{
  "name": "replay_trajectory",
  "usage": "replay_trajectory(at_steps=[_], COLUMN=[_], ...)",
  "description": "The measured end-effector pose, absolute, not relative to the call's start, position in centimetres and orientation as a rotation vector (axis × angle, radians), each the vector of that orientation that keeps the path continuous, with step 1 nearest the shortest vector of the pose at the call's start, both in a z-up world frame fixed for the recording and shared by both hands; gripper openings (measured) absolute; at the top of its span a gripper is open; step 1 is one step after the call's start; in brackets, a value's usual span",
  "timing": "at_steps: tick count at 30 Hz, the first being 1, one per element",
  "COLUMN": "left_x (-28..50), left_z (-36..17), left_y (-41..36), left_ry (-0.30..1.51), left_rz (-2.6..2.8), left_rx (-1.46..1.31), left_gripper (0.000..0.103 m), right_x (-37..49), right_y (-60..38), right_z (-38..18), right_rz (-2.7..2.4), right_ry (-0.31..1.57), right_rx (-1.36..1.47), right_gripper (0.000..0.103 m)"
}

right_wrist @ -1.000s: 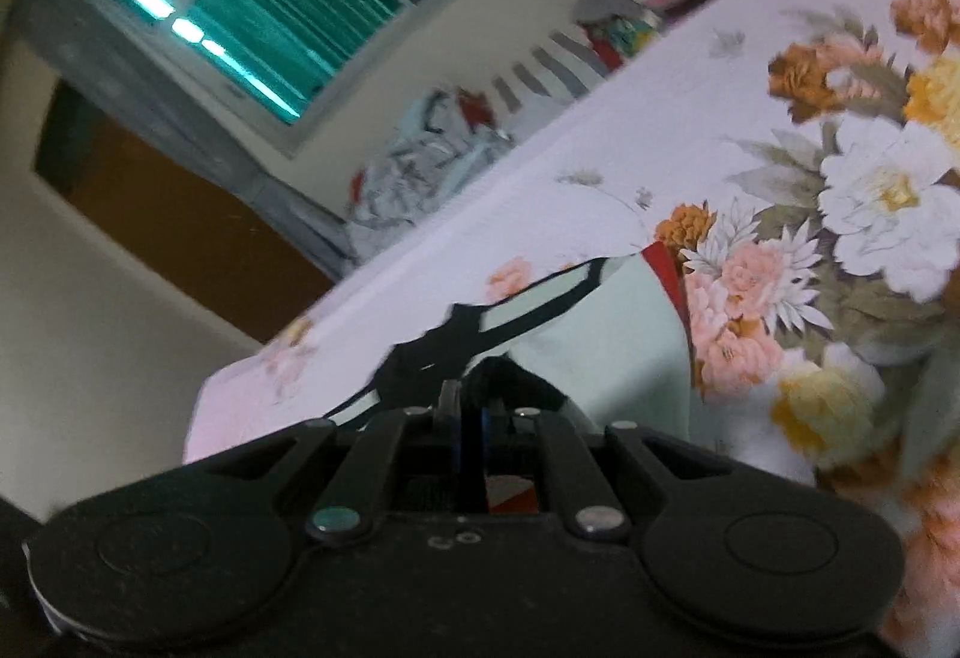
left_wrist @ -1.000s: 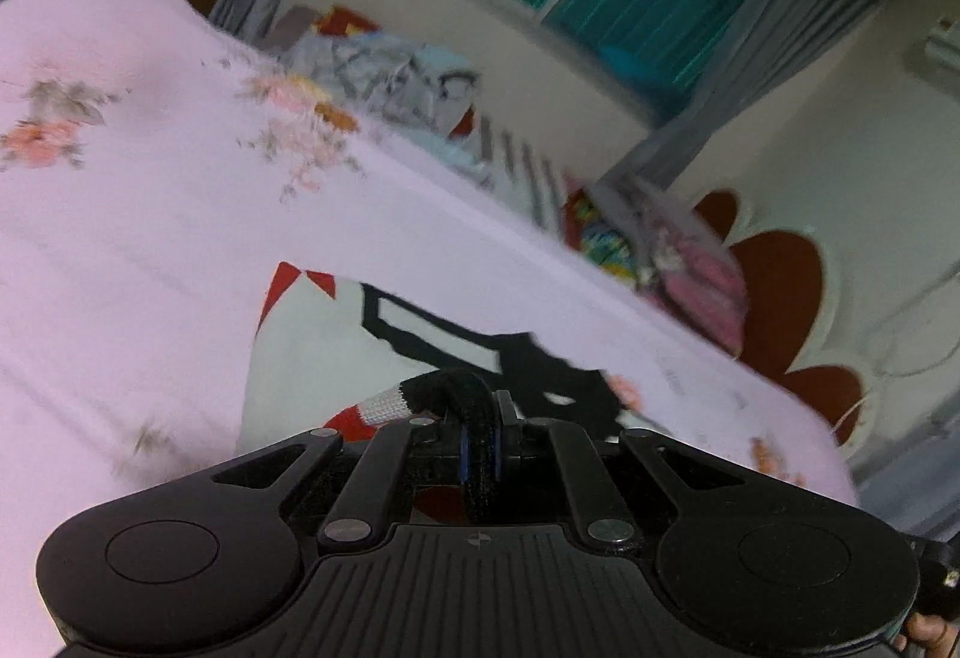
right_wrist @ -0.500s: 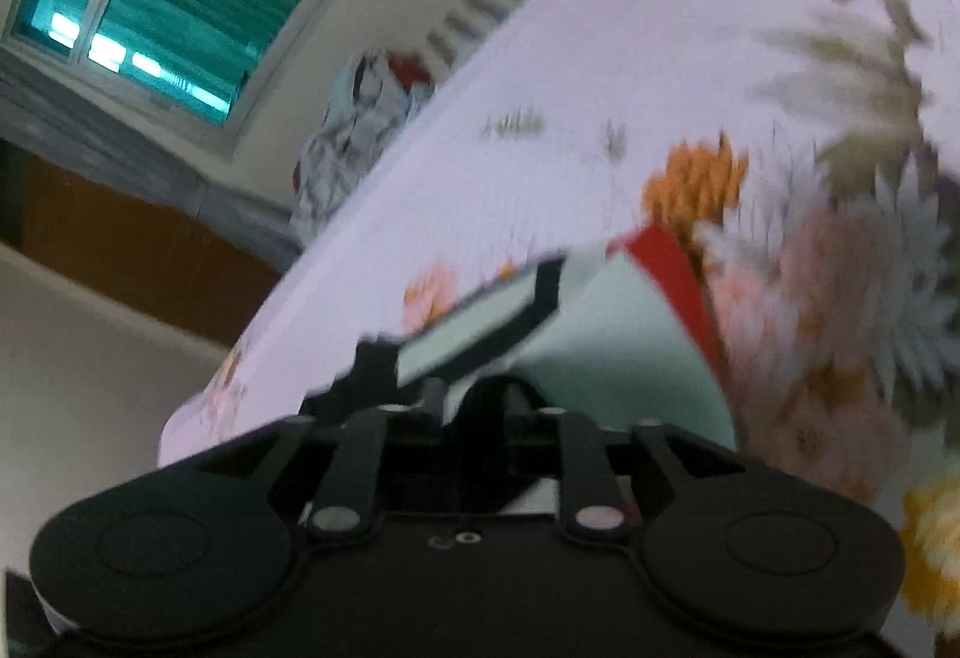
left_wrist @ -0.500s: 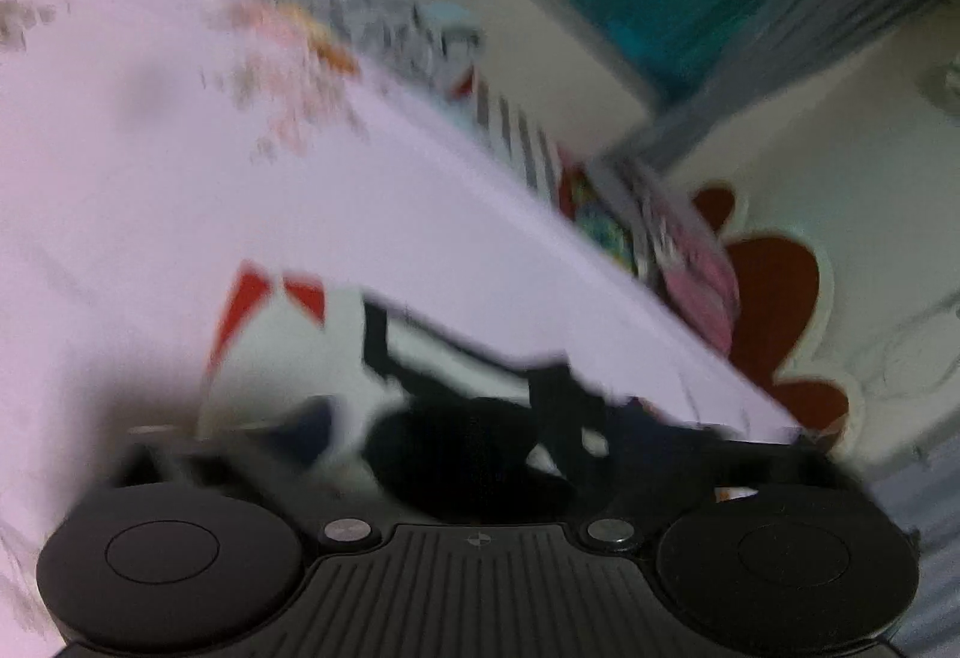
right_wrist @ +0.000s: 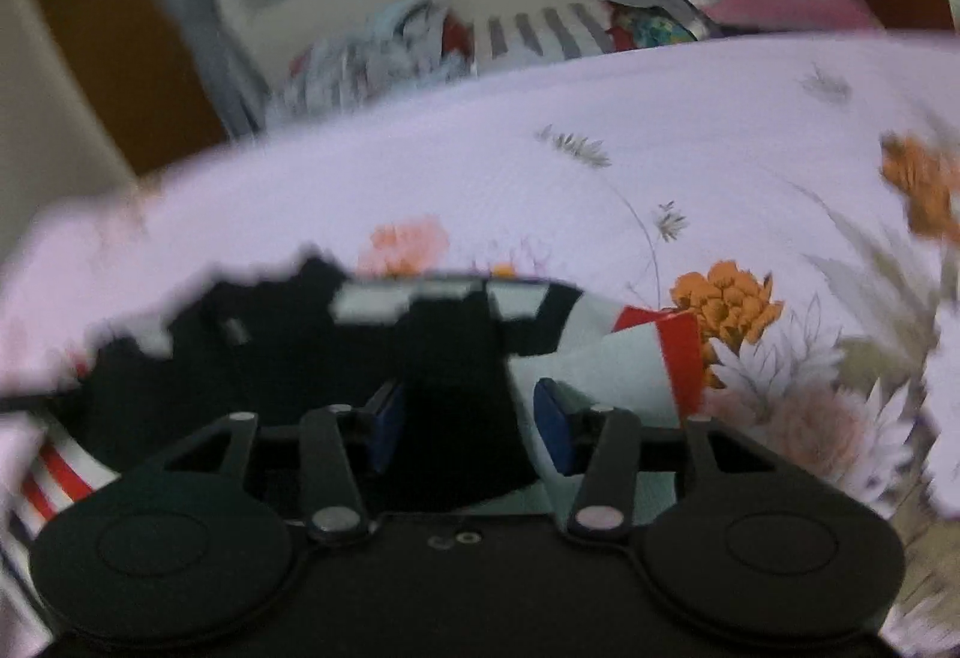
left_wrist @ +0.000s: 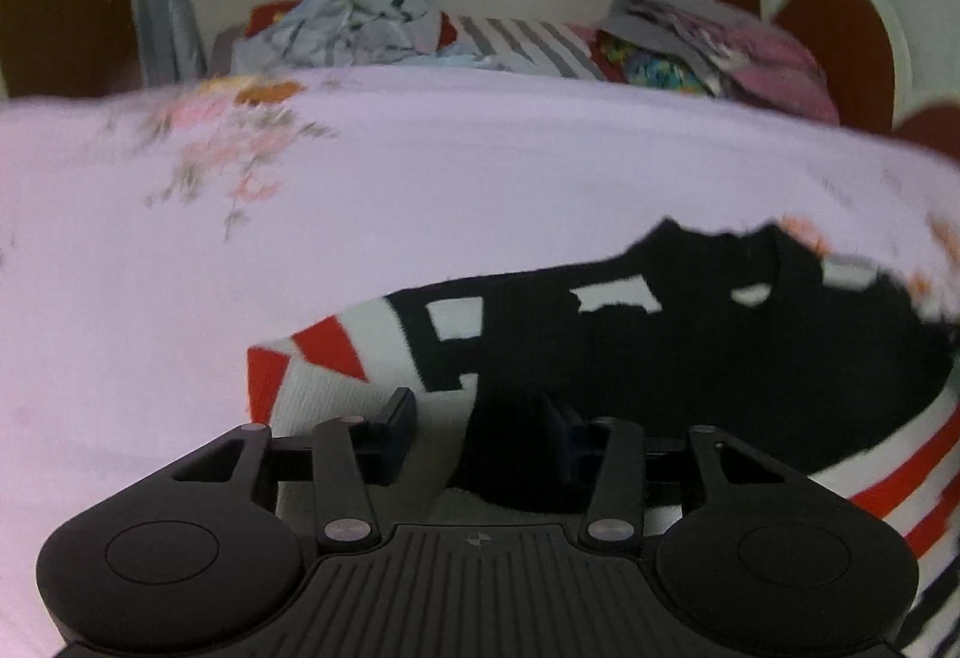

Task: Fold small clothes

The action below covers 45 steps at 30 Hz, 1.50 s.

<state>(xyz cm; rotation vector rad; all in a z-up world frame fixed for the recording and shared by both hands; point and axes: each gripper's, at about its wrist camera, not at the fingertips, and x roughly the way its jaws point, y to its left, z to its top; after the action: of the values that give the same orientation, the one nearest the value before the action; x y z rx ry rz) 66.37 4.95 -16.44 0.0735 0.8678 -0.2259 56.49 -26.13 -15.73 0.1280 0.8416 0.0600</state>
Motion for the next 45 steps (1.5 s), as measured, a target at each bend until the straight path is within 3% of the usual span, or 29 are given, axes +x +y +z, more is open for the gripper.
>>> replay_trajectory(at_steps=[1, 2, 3, 8, 12, 16, 19, 21, 22, 23, 24, 25, 26, 29, 34, 37, 40, 43, 45], left_x=[66.2, 65.9, 65.6, 64.0, 65.8, 65.5, 65.5, 65.6, 65.6, 65.4, 64.9, 64.2, 63.5, 61.4, 60.3, 60.0, 59.7, 59.1, 58.7], left_z=[-16.3, -16.1, -15.7, -12.9, -15.5, -16.4, -16.1, -15.7, -15.5, -15.1, -14.7, -13.9, -13.0, -11.7, -13.5, -14.8, -15.4, -15.4, -15.1], left_y=[4.6, 4.5, 4.4, 6.1, 6.5, 5.7, 5.0, 4.6, 4.6, 4.3, 4.0, 3.8, 3.4, 0.4, -5.4, -4.9, -0.9, 1.8, 1.3], left_ry=[0.856, 0.833, 0.806, 0.619, 0.735, 0.726, 0.738, 0.752, 0.765, 0.768, 0.755, 0.718, 0.675, 0.625, 0.697, 0.736, 0.734, 0.733, 0.725], left_rz=[-0.223, -0.228, -0.228, -0.121, -0.072, -0.043, -0.053, -0.073, -0.082, -0.076, -0.034, 0.012, 0.029, -0.082, -0.276, -0.269, -0.169, -0.185, -0.172], left_rx=[0.102, 0.111, 0.101, 0.02, 0.045, 0.106, 0.163, 0.196, 0.212, 0.244, 0.273, 0.282, 0.278, 0.254, 0.262, 0.248, 0.191, 0.139, 0.18], left_gripper=[0.037, 0.002, 0.003, 0.003, 0.003, 0.003, 0.003, 0.003, 0.007, 0.024, 0.039, 0.062, 0.064, 0.064, 0.064, 0.064, 0.086, 0.086, 0.086], right_x=[56.4, 56.3, 56.2, 54.9, 56.2, 56.0, 56.3, 56.0, 55.4, 55.0, 54.9, 54.8, 54.7, 54.5, 55.0, 54.6, 53.3, 51.8, 51.5], right_y=[-25.2, -24.7, -24.5, -25.8, -27.3, -26.9, -25.9, -25.2, -24.8, -24.3, -23.9, -23.1, -22.2, -18.9, -14.9, -15.2, -20.2, -24.3, -24.2], right_z=[-15.7, -15.8, -15.6, -13.5, -16.3, -17.2, -16.7, -15.4, -14.7, -14.1, -13.9, -13.9, -14.0, -14.4, -15.6, -16.4, -16.9, -17.0, -16.4], right_rz=[0.048, 0.049, 0.059, -0.014, -0.053, -0.07, -0.085, -0.101, -0.093, -0.074, -0.045, -0.004, 0.031, 0.116, 0.187, 0.156, 0.005, -0.05, -0.055], right_ry=[0.834, 0.826, 0.821, 0.674, 0.772, 0.743, 0.765, 0.727, 0.683, 0.657, 0.668, 0.687, 0.696, 0.698, 0.72, 0.748, 0.743, 0.754, 0.745], right_rx=[0.049, 0.002, -0.009, 0.012, 0.038, -0.011, -0.055, -0.071, -0.067, -0.056, -0.045, -0.041, -0.044, -0.062, -0.097, -0.189, -0.192, -0.127, -0.145], right_gripper=[0.035, 0.014, 0.006, 0.005, 0.004, 0.005, 0.009, 0.039, 0.063, 0.064, 0.058, 0.039, 0.033, 0.031, 0.044, 0.044, 0.05, 0.057, 0.054])
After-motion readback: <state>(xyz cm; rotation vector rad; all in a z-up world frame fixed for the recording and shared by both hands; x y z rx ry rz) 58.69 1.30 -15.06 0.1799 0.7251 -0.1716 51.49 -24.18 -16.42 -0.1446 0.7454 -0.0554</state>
